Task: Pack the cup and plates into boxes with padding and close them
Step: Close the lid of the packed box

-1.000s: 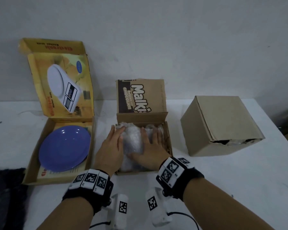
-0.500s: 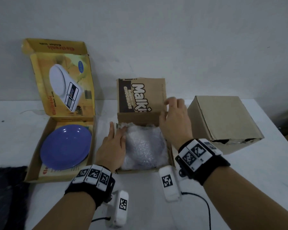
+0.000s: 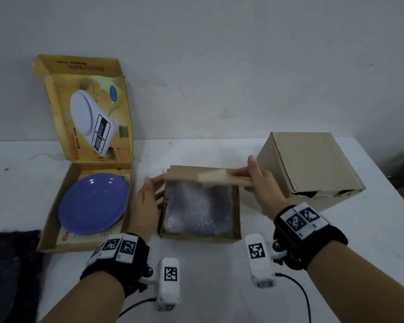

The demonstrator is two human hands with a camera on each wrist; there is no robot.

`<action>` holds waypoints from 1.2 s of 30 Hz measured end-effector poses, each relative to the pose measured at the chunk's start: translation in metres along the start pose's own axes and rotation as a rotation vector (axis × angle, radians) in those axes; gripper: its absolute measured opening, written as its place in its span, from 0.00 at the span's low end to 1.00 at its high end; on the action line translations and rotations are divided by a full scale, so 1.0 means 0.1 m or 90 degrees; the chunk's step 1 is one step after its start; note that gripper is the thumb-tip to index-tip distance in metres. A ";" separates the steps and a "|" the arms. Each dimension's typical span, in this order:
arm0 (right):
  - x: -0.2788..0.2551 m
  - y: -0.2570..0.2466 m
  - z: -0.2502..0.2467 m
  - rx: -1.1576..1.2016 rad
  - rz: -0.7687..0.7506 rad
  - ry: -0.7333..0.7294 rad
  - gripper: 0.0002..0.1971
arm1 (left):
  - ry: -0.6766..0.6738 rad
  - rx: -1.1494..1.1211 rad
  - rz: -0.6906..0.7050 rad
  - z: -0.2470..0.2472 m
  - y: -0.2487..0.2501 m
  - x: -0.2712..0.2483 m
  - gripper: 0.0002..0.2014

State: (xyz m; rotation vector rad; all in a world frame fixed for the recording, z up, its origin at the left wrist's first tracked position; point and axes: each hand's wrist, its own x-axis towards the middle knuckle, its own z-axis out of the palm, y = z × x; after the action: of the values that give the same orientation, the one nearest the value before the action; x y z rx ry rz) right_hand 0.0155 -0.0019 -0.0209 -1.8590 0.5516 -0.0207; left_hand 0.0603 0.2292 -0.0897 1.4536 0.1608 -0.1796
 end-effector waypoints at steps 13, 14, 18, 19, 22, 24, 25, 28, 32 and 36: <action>-0.16 0.45 0.15 -0.092 0.053 0.068 0.23 | -0.061 0.156 -0.001 -0.14 -0.01 -0.05 0.18; -0.17 0.47 0.17 -0.078 0.070 0.074 0.23 | -0.075 0.171 0.009 -0.15 -0.02 -0.06 0.19; -0.13 0.39 0.19 -0.122 0.050 0.079 0.19 | -0.061 0.198 0.050 -0.17 -0.07 -0.09 0.21; -0.11 0.35 0.18 -0.134 0.040 0.077 0.18 | -0.055 0.214 0.058 -0.17 -0.08 -0.11 0.21; -0.08 0.30 0.18 -0.160 0.025 0.066 0.16 | -0.060 0.266 0.064 -0.14 -0.10 -0.17 0.30; -0.09 0.31 0.20 -0.195 0.024 0.051 0.19 | -0.085 0.310 0.061 -0.10 -0.09 -0.17 0.41; -0.10 0.32 0.21 -0.213 0.028 0.044 0.21 | -0.101 0.341 0.061 -0.08 -0.08 -0.16 0.44; -0.22 0.33 0.19 -0.291 -0.033 0.062 0.24 | -0.150 0.425 0.069 -0.01 -0.03 -0.12 0.41; -0.60 0.30 0.20 -0.337 -0.222 0.005 0.19 | -0.163 0.428 0.054 -0.01 -0.03 -0.09 0.38; -0.77 0.41 0.32 -0.339 -0.205 -0.047 0.22 | -0.165 0.416 0.057 -0.06 -0.09 -0.05 0.38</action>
State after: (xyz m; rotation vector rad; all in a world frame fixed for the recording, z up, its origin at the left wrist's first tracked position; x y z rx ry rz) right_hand -0.0588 0.0454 -0.0497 -2.4427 0.2071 -0.0208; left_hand 0.0531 0.2342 -0.0974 2.0625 -0.1953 -0.3682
